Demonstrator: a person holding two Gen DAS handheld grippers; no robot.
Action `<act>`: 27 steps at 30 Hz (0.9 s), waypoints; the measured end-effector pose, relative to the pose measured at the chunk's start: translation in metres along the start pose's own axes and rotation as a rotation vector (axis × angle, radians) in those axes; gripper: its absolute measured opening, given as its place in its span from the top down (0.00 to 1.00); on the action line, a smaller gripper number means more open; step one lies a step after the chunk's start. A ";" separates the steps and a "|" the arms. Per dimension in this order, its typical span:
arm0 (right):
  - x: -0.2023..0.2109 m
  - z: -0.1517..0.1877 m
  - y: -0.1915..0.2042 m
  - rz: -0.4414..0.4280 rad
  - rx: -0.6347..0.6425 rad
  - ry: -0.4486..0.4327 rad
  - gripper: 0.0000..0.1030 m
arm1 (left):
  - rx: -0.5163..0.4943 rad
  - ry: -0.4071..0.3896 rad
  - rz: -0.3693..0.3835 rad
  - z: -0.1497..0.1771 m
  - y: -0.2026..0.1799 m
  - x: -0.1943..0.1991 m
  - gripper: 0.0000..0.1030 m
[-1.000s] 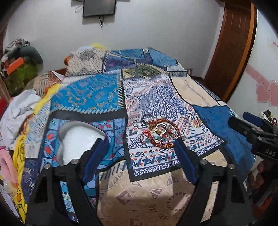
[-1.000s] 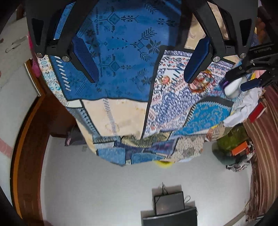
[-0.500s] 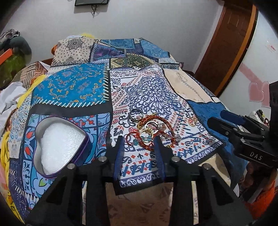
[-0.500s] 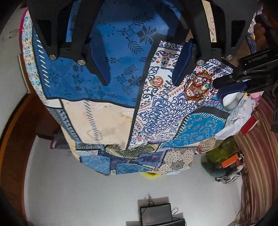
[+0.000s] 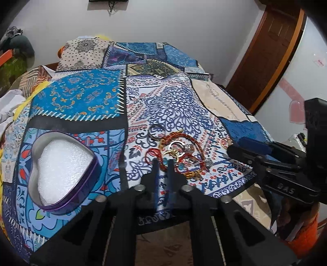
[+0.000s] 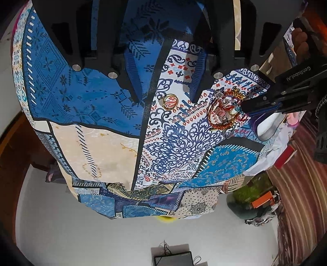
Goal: Organize jewelry
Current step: 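Close the left gripper on the red beaded string bracelet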
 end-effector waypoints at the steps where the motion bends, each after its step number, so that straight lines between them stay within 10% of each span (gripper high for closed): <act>1: -0.001 0.000 0.001 0.001 0.008 0.005 0.68 | -0.002 -0.001 0.002 0.000 0.000 0.000 0.98; 8: -0.008 -0.002 0.009 0.029 0.052 0.011 0.69 | -0.003 -0.010 0.017 0.001 -0.001 -0.001 1.00; 15: -0.008 -0.004 0.013 0.023 0.071 0.016 0.93 | -0.038 -0.038 0.008 -0.005 -0.009 0.012 1.00; 27: 0.016 -0.003 0.012 -0.011 0.029 -0.012 0.95 | -0.122 -0.149 -0.025 -0.023 -0.035 0.058 1.00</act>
Point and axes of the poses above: each gripper's, at about its wrist camera, not at the fingertips, and x roughly against the way its jaws point, y to its left, z to its underside, the point moved 3 cm from there along -x, roughly the way its jaws point, and after that the axes turned 14 degrees about z, right-handed, at the moved point
